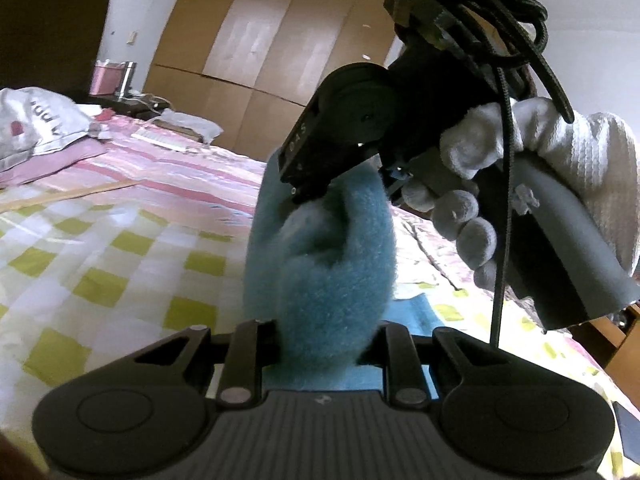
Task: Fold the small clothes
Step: 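Lift the held hem end with both grippers and fold it toward the collar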
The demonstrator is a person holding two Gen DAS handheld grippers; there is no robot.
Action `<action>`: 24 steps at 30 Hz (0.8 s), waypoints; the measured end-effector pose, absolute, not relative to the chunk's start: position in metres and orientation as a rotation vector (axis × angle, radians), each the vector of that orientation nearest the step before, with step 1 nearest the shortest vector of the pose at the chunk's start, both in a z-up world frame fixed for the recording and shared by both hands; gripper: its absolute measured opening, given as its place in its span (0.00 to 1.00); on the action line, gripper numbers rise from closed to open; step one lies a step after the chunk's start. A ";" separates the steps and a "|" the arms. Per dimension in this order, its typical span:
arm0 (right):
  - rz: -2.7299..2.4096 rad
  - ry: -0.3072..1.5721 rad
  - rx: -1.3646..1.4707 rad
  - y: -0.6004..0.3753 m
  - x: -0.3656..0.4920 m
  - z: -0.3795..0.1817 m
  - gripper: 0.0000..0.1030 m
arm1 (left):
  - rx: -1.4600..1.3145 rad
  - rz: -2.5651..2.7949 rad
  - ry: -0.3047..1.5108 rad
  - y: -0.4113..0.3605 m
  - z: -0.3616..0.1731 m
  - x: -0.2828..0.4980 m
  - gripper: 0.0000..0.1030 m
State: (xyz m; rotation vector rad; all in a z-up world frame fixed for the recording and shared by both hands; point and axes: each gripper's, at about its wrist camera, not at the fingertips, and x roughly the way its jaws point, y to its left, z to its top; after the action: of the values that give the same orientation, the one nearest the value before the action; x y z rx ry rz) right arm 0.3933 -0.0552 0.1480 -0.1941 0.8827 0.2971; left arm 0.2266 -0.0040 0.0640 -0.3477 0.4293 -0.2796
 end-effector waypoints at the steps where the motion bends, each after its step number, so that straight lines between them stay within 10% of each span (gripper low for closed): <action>1: 0.294 0.881 -0.189 -0.059 0.393 0.149 0.25 | -0.343 -0.284 0.429 -0.008 0.065 0.227 0.27; 24: 0.232 0.853 -0.012 -0.171 0.396 0.151 0.24 | -0.236 -0.374 0.441 -0.095 0.081 0.238 0.27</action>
State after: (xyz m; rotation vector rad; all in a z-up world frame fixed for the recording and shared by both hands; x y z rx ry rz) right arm 0.3957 -0.1714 0.1512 -0.0122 0.8533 0.2320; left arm 0.2378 -0.0951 0.0814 -0.2356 0.4410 -0.3742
